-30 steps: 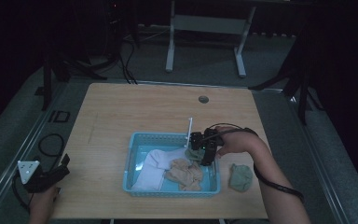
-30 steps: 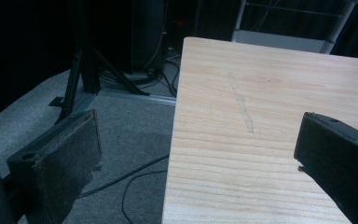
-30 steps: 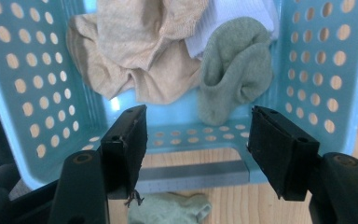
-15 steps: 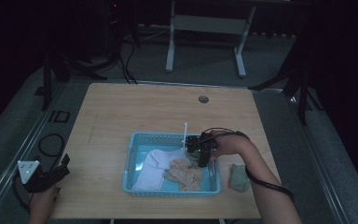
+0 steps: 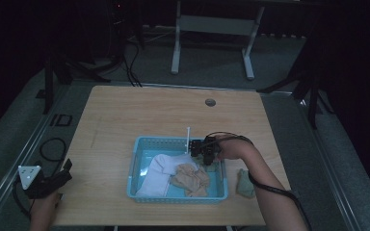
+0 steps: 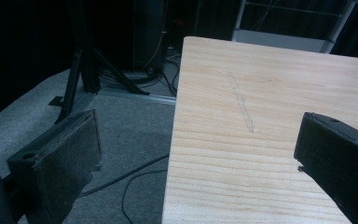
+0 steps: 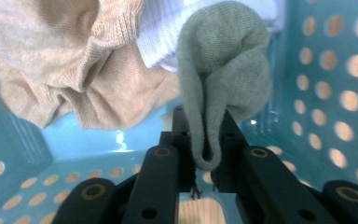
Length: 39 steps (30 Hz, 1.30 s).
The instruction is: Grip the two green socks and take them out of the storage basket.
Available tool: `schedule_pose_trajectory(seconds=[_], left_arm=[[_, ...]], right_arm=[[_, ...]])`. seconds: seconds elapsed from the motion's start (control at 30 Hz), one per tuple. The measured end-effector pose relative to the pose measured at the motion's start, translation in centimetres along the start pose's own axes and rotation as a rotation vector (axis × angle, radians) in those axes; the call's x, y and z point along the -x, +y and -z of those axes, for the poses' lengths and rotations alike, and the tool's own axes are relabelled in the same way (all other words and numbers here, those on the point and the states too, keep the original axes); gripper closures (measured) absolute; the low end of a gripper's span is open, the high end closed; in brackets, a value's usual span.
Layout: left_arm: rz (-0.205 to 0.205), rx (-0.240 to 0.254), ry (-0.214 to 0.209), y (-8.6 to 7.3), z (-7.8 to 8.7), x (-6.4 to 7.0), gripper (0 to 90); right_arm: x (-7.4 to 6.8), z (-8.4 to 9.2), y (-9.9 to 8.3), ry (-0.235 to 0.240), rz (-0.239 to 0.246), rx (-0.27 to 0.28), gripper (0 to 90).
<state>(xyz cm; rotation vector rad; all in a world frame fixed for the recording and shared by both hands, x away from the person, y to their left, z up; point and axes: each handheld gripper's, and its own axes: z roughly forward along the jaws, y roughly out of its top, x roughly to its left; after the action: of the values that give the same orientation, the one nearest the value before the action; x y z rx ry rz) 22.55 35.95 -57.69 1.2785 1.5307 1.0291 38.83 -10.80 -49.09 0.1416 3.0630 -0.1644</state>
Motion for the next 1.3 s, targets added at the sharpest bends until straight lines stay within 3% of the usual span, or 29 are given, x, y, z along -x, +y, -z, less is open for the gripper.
schedule_pose_trajectory(seconds=[0.13, 0.17, 0.63, 0.97, 1.27, 1.3], left_arm=[[0.0, 0.0, 0.001, 0.0, 0.0, 0.0, 0.7], [-0.001, 0.001, 0.001, 0.0, 0.0, 0.0, 0.7], [0.0, 0.002, 0.002, 0.0, 0.0, 0.0, 0.7], [-0.001, 0.0, 0.004, 0.0, 0.0, 0.0, 0.7], [0.0, -0.001, 0.004, 0.0, 0.0, 0.0, 0.7], [0.0, 0.0, 0.004, 0.0, 0.0, 0.0, 0.7]], right_arm=[[0.1, 0.6, -0.1, -0.006, -0.001, 0.012, 83.6], [0.1, 1.6, -0.3, -0.018, -0.01, 0.033, 83.6], [-0.2, 6.5, -1.5, -0.064, -0.025, 0.098, 83.6], [-1.1, 11.4, -3.8, -0.087, -0.007, 0.188, 83.6], [-0.5, 12.5, -6.8, -0.117, -0.073, 0.205, 83.5], [0.0, 12.4, -8.0, -0.121, -0.1, 0.215, 83.5]])
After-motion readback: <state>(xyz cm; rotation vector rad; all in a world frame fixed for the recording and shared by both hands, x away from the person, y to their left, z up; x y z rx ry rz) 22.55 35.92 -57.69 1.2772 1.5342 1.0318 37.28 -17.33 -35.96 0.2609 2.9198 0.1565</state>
